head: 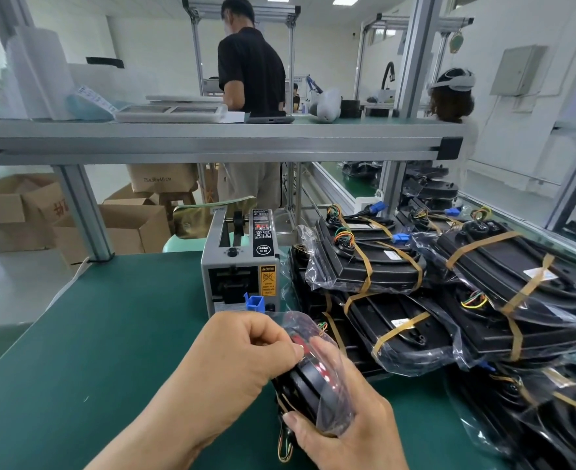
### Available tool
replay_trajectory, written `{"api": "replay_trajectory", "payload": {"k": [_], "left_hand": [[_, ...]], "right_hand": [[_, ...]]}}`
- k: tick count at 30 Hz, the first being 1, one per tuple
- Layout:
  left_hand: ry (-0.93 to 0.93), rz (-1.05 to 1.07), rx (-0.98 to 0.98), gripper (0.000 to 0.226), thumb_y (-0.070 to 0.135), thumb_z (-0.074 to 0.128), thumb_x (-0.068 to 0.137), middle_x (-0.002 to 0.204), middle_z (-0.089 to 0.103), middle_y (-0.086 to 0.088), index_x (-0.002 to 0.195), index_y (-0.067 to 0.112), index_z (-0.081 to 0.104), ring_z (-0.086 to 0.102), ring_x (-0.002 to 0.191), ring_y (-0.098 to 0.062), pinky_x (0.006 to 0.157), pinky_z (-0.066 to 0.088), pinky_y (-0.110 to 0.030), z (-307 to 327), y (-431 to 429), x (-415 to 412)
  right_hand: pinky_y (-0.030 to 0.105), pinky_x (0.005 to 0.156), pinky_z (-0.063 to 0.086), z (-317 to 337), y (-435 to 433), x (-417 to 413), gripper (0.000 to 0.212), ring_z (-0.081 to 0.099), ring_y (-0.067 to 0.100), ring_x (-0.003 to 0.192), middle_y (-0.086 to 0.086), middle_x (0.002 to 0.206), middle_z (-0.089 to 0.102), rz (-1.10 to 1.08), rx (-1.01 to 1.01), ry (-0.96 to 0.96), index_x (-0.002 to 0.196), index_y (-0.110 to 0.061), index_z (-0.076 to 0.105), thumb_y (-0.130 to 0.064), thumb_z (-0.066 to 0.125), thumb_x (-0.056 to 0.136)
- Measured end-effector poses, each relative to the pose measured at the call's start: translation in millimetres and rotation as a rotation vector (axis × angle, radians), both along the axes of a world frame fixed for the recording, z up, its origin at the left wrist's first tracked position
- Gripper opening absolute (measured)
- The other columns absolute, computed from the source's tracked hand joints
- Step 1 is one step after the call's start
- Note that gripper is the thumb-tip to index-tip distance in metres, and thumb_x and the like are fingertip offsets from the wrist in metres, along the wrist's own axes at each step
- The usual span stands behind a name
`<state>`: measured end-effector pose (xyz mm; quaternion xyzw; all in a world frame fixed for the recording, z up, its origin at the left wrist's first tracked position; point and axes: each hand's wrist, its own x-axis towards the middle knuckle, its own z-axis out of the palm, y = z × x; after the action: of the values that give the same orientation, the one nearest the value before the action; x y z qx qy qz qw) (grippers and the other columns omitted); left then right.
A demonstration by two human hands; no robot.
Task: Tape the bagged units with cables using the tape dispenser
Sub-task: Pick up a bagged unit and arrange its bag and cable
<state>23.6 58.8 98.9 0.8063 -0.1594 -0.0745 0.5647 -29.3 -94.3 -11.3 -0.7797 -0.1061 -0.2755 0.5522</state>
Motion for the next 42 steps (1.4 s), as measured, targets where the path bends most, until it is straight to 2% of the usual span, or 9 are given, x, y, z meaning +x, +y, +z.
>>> {"api": "replay_trajectory", "payload": {"k": [6,10,13,21,27,30,34,38,42], "left_hand": [[-0.071,0.047,0.035,0.016,0.021,0.079,0.076,0.049,0.044,0.012,0.071,0.030,0.067,0.037,0.046,-0.005,0.046,0.035,-0.016,-9,1,-3],[-0.063,0.141,-0.029,0.031,0.040,0.078,0.059,0.053,0.044,0.015,0.083,0.032,0.059,0.040,0.050,-0.004,0.058,0.039,-0.023,-17,-3,-7],[-0.074,0.224,-0.085,0.038,0.052,0.075,0.049,0.053,0.040,0.016,0.081,0.042,0.057,0.038,0.051,-0.003,0.058,0.039,-0.025,-24,-11,-10],[-0.050,0.262,-0.271,0.018,0.022,0.078,0.079,0.055,0.045,0.008,0.074,0.034,0.066,0.043,0.052,-0.005,0.051,0.041,-0.015,-40,-13,0],[-0.102,0.263,-0.257,0.034,0.038,0.087,0.055,0.056,0.047,0.015,0.079,0.041,0.063,0.044,0.051,-0.002,0.055,0.044,-0.017,-44,-11,-9],[-0.083,0.224,-0.277,0.055,0.047,0.081,0.033,0.063,0.053,0.017,0.084,0.040,0.062,0.048,0.054,-0.002,0.056,0.046,-0.016,-51,-10,-15],[-0.137,0.232,-0.222,0.078,0.059,0.082,0.030,0.091,0.062,0.029,0.103,0.048,0.058,0.058,0.078,0.004,0.073,0.046,-0.024,-58,11,-6],[-0.048,-0.115,-0.017,0.109,0.077,0.082,0.040,0.131,0.054,0.034,0.135,0.038,0.046,0.046,0.127,0.010,0.107,0.040,-0.030,-53,30,19],[0.113,-0.375,-0.126,0.070,0.030,0.088,0.064,0.122,0.070,-0.005,0.128,0.023,0.063,0.064,0.117,-0.020,0.097,0.048,-0.032,-48,24,28]], "right_hand": [[0.039,0.089,0.060,-9,3,3,0.084,0.065,0.013,0.119,-0.020,0.132,0.063,0.012,0.050,-0.009,0.132,-0.054,0.054,-0.023,0.085,0.060],[0.045,0.092,0.058,-12,2,5,0.083,0.065,0.018,0.121,-0.016,0.134,0.063,0.020,0.066,-0.008,0.133,-0.049,0.055,-0.020,0.085,0.062],[0.044,0.093,0.057,-12,3,5,0.084,0.065,0.020,0.120,-0.013,0.134,0.064,0.003,0.040,-0.031,0.136,-0.045,0.054,-0.018,0.086,0.063],[0.043,0.090,0.058,-7,7,5,0.082,0.066,0.013,0.118,-0.018,0.130,0.065,0.001,0.073,-0.024,0.135,-0.031,0.061,-0.006,0.082,0.059],[0.046,0.093,0.058,-6,6,0,0.081,0.066,0.017,0.119,-0.016,0.131,0.065,0.012,0.107,0.006,0.135,-0.017,0.057,-0.006,0.084,0.059],[0.036,0.089,0.060,3,7,-4,0.075,0.070,0.015,0.112,-0.015,0.124,0.070,0.001,0.123,-0.008,0.131,-0.023,0.062,-0.021,0.089,0.061],[0.008,0.081,0.052,17,-5,-10,0.080,0.070,0.000,0.102,-0.024,0.116,0.071,0.070,0.182,0.107,0.122,-0.057,0.061,-0.035,0.093,0.052],[0.006,0.082,0.049,18,-18,-8,0.075,0.070,0.002,0.104,-0.010,0.113,0.075,0.109,0.326,0.081,0.112,-0.044,0.073,-0.035,0.090,0.039],[0.023,0.095,0.052,21,-16,2,0.076,0.063,0.026,0.122,0.009,0.132,0.066,0.408,0.371,0.014,0.134,-0.021,0.061,-0.010,0.089,0.065]]}}
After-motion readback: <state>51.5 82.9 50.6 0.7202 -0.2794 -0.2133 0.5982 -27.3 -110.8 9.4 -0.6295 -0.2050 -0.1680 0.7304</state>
